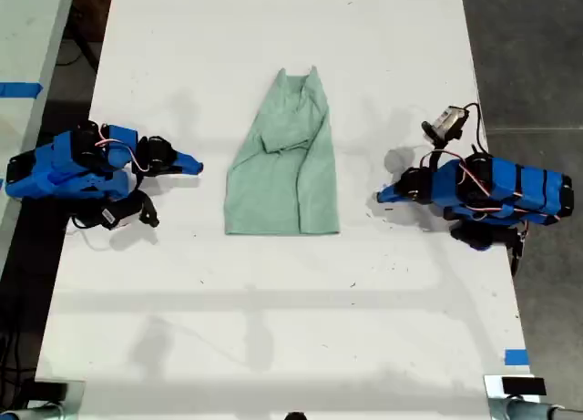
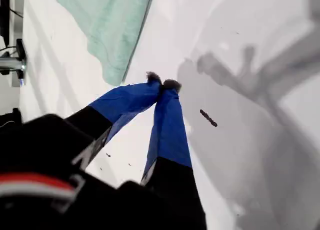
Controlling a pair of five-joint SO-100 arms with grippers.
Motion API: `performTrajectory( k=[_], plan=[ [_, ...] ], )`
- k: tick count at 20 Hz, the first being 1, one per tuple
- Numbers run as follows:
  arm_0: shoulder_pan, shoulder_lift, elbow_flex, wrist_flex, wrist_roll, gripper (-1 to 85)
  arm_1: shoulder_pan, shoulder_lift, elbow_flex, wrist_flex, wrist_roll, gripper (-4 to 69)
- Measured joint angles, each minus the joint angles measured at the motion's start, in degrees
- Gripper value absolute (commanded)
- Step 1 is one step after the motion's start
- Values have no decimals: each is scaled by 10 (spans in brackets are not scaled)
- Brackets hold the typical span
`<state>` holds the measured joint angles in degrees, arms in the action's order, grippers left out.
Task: Fold t shirt
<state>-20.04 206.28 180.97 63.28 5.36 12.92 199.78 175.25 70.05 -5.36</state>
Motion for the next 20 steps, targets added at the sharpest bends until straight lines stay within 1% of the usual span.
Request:
performTrajectory(
  k=[2,5,6,10,12,20],
  plan=[
    [7,0,1,0,0,-1,0,0,0,0,4,14],
    [40,0,12,-32,0,-1,0,0,0,12,36,14],
    [42,0,15,-37,0,-1,0,0,0,14,36,14],
    [42,0,17,-38,0,-1,0,0,0,22,38,14],
    [42,0,17,-38,0,-1,-1,0,0,25,58,14],
    [54,0,18,-38,0,-1,-5,0,0,26,56,14]
  ],
)
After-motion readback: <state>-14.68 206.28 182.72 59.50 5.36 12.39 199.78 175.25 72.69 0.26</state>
